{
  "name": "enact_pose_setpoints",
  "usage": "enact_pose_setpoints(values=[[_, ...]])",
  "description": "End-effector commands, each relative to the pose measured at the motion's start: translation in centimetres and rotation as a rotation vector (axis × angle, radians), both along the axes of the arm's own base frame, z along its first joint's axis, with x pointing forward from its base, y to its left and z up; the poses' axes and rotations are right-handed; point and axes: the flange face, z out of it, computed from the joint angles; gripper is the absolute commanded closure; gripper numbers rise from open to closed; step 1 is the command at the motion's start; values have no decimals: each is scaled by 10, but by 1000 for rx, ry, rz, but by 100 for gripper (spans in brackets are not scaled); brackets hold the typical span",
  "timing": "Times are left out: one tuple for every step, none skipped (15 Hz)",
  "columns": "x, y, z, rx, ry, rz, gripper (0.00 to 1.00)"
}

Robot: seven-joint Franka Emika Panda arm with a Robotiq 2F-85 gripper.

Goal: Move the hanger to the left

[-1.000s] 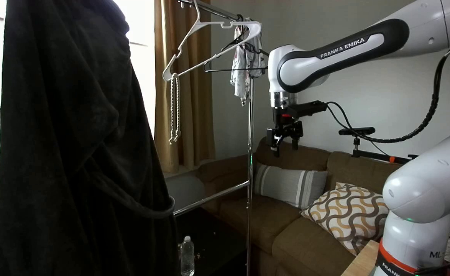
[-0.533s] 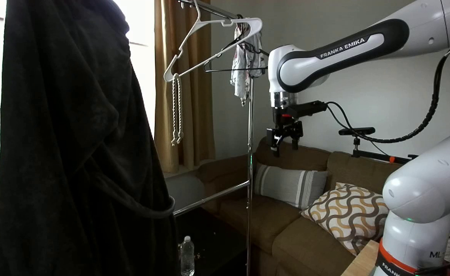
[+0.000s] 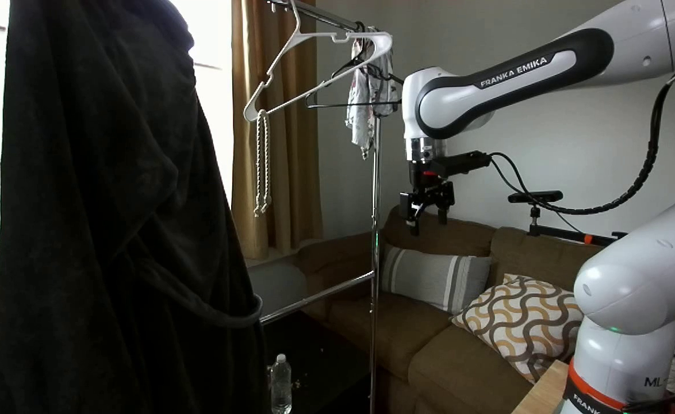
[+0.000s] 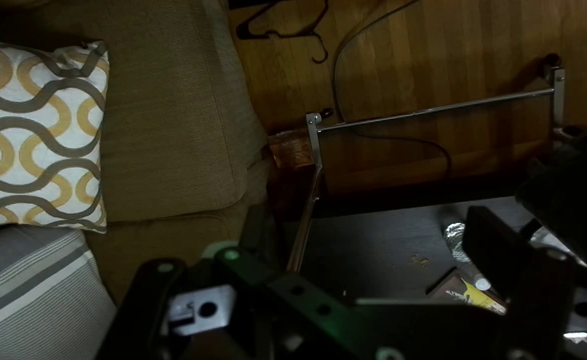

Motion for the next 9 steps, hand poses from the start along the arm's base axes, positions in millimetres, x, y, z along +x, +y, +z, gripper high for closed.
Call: enact_pose_setpoints(values=[[0, 0, 1, 0, 1, 0, 0], [0, 0, 1, 0, 1, 0, 0], [0, 0, 1, 0, 1, 0, 0], [0, 0, 1, 0, 1, 0, 0], [0, 0, 1, 0, 1, 0, 0], [0, 0, 1, 0, 1, 0, 0], [0, 0, 1, 0, 1, 0, 0], [1, 5, 2, 2, -11, -20, 0], [5, 14, 9, 55, -37, -68, 0]])
